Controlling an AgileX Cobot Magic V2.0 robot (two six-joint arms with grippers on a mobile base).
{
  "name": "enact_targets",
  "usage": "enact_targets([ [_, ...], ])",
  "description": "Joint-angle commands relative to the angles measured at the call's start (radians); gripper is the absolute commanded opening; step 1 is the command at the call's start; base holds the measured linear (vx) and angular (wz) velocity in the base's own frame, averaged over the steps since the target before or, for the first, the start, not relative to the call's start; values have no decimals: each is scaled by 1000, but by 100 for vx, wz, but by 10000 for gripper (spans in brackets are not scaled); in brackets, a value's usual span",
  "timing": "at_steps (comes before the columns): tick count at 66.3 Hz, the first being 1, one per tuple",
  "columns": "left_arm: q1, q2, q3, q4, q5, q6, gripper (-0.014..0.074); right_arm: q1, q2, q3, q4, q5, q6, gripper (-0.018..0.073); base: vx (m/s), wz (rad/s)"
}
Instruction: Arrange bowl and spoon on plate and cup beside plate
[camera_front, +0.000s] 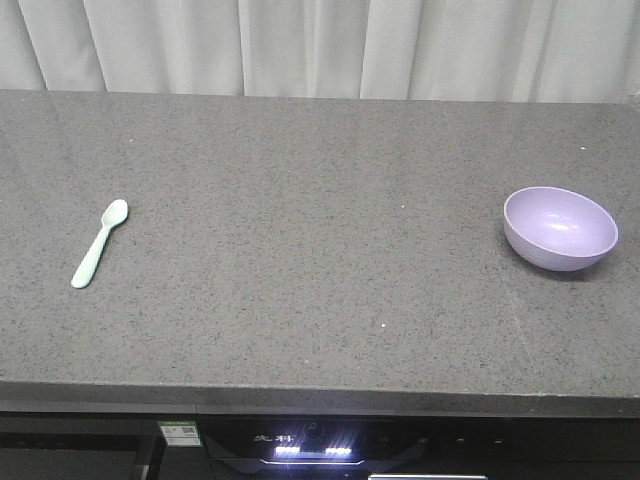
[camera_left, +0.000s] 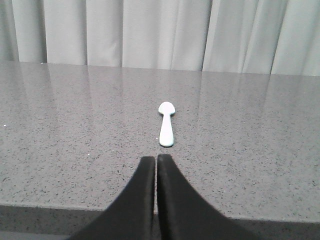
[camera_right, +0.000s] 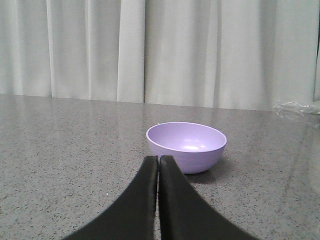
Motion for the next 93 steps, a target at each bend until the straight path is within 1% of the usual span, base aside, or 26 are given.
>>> enact_targets([
  [1,0,-14,26,-8,-70,-9,-6,-5,-10,8,-7,-74,-4,-3,3,0],
  [93,0,-14,26,-8,-70,-9,-6,-5,-10,8,-7,-74,-4,-3,2,0],
])
